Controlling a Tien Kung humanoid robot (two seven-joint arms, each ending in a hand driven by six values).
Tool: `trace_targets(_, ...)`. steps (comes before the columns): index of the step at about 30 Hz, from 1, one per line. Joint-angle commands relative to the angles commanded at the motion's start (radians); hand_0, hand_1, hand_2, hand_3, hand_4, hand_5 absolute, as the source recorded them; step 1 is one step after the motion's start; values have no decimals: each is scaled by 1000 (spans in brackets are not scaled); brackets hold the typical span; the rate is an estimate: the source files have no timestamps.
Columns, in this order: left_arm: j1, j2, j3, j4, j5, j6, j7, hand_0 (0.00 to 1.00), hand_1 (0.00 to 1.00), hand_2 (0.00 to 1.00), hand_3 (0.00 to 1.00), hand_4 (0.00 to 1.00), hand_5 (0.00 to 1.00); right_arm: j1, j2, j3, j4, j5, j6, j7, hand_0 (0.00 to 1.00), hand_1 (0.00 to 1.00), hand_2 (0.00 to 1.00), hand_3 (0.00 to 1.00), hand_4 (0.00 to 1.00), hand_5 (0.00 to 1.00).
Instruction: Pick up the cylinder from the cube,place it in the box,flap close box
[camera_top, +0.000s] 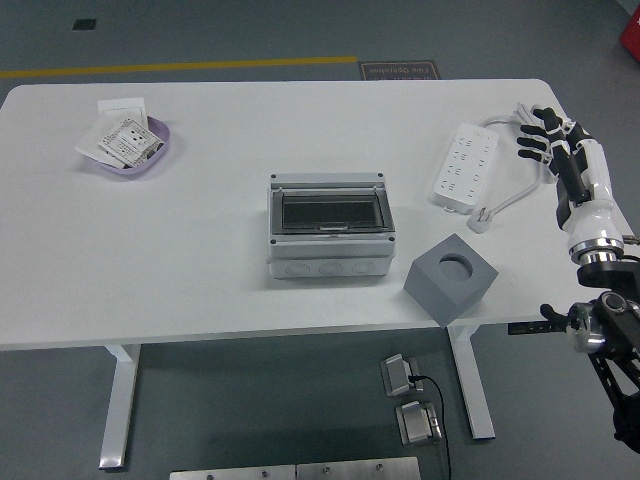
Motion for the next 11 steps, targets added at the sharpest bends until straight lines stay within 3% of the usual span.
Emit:
trace_targets(4, 0, -2, -2, 0, -3, 0, 0, 614, 635, 571, 550, 564, 78, -5, 2, 1, -1, 3, 0, 0, 606, 611, 633, 660, 785, 607)
trace_targets(5, 0, -3, -4, 0, -3, 0, 0, 614, 636, 571, 549, 564, 78, -6, 3, 1, -1, 3, 1, 0, 608, 612, 631, 662, 720, 547)
trace_targets(11, 0, -6, -8, -1, -7, -1, 0, 614, 636, 571, 549, 564, 78, -8, 5, 5, 1, 5, 0, 1, 608, 612, 631, 662, 720, 547)
